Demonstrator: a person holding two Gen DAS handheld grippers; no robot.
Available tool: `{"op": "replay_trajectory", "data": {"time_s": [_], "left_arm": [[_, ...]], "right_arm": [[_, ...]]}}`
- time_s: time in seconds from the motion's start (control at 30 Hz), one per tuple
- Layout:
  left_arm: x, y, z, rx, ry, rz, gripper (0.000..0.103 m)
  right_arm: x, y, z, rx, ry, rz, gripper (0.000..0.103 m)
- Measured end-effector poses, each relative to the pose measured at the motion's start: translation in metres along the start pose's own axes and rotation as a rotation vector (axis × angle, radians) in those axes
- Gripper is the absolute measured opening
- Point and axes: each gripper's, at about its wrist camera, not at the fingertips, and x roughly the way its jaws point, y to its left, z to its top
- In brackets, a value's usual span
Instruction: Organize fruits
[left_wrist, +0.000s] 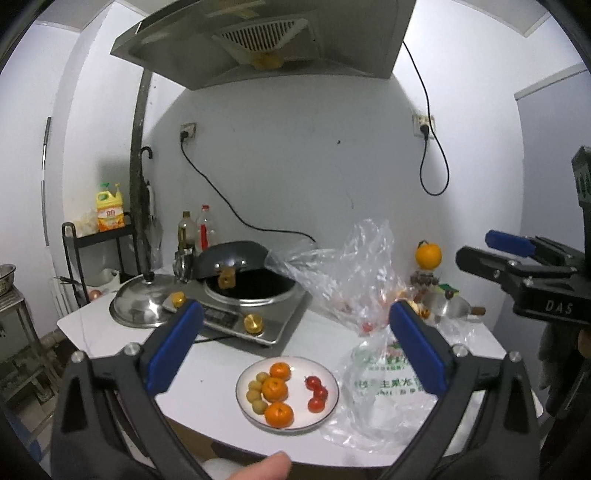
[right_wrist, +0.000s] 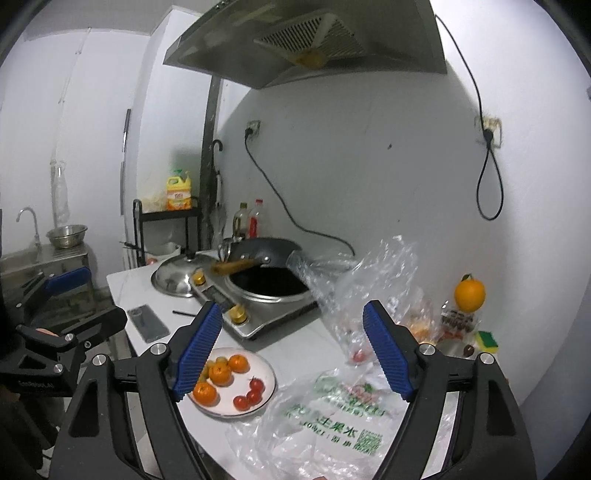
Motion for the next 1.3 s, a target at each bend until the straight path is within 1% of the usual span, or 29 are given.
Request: {"op": "replay_trajectory", "data": {"time_s": [0.23,0.33,0.5,0.73,0.93,1.3], "left_arm": [[-0.004,-0.002,0.019,0.013,-0.059,0.029,0.102],[-0.003,-0.004,0.024,0.021,-0.072,0.049,0.102],[0.002,-0.008,0.029,0.040,-0.087,0.056,0.102],[0.014,-0.013,0.032,0.044,-0.088,0.046,0.102],[0.025,-0.015,0.031,0.049,-0.069,0.044,0.102],[0.033,-0.015,0.031,0.054,-0.058,0.048,0.102]], "right_arm": [[-0.010,-0.009,0.019,0.015,-0.050,-0.023,0.082],[-0.012,-0.013,0.027,0.017,-0.070,-0.029,0.082],[-0.014,-0.015,0.034,0.006,-0.087,-0.038,0.082],[-0.008,-0.022,0.035,0.009,-0.082,-0.044,0.082],[-0.001,-0.028,0.035,0.013,-0.069,-0.051,0.082],[0.008,-0.033,0.034,0.023,-0.059,-0.037,0.082]]}}
